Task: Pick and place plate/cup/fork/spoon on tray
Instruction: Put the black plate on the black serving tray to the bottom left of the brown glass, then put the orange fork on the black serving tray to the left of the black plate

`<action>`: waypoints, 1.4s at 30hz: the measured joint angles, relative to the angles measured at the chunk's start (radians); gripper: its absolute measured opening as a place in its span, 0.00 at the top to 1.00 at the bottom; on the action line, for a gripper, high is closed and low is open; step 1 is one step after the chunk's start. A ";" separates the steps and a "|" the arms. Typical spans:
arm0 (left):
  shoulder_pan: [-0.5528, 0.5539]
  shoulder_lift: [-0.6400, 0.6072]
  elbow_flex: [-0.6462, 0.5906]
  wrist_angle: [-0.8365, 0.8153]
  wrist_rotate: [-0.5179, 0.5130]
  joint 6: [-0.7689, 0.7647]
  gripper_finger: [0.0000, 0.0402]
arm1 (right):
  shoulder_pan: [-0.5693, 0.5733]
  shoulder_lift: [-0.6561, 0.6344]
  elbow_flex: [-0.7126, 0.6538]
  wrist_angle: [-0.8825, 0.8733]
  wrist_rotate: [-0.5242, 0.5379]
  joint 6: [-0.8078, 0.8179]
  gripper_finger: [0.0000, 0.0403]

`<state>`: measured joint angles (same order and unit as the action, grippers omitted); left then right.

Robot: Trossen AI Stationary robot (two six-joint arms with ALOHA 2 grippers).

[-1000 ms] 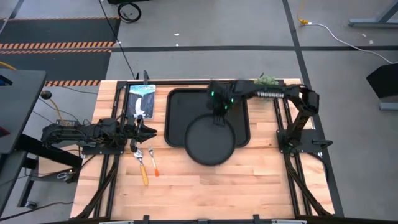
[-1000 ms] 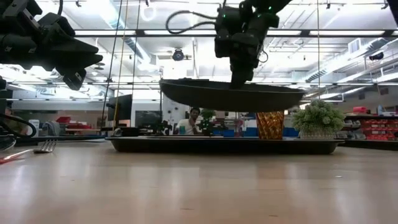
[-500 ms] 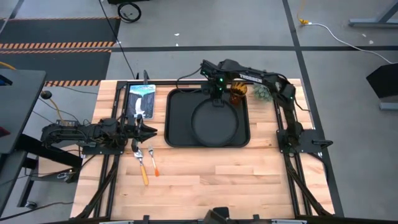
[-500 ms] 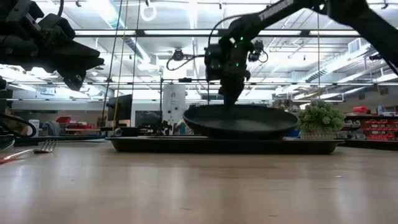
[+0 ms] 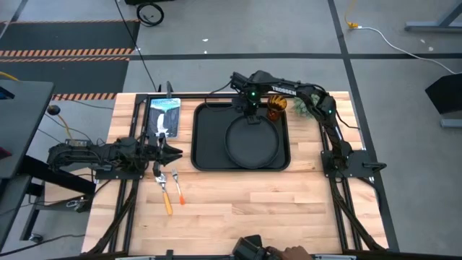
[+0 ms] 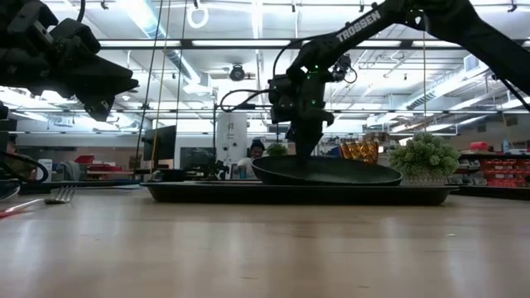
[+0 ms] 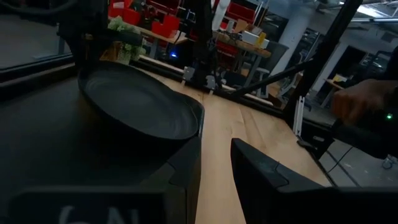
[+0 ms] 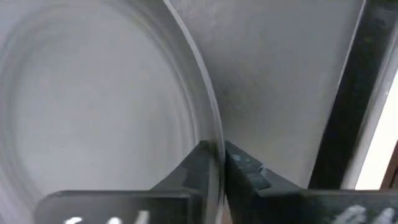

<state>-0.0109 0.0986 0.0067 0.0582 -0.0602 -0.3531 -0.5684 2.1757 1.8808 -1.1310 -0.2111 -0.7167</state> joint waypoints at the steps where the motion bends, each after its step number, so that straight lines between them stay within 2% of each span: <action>1: 0.000 0.000 0.000 -0.001 0.000 0.000 0.76 | 0.001 0.000 0.000 0.000 0.001 0.003 0.86; 4: 0.000 0.000 0.000 -0.005 -0.003 -0.011 0.73 | 0.002 0.000 0.000 0.001 0.005 0.013 0.77; 9: -0.001 0.000 0.000 -0.007 -0.023 -0.130 0.67 | 0.014 -0.009 -0.001 -0.002 0.074 0.081 0.67; 14: -0.059 0.046 0.000 -0.015 -0.033 -0.253 0.66 | 0.045 -0.053 -0.001 0.002 0.134 0.204 0.65; 20: -0.146 0.217 0.029 -0.054 -0.121 -0.339 0.70 | 0.109 -0.122 -0.008 0.082 0.139 0.320 0.66; 24: -0.197 0.333 0.107 -0.110 -0.183 -0.380 0.70 | 0.159 -0.173 -0.071 0.232 0.158 0.351 0.66; 29: -0.250 0.464 0.227 -0.277 -0.278 -0.470 0.71 | 0.200 -0.243 -0.224 0.554 0.215 0.334 0.66; 35: -0.302 0.615 0.366 -0.483 -0.331 -0.723 0.71 | 0.216 -0.332 -0.489 0.992 0.214 0.295 0.66; 42: -0.366 0.808 0.463 -0.547 -0.364 -0.989 0.71 | 0.258 -0.456 -0.780 1.314 0.212 0.298 0.66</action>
<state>-0.3768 0.9069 0.4694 -0.4892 -0.4239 -1.3423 -0.3105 1.7198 1.1003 0.1835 0.0010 -0.4187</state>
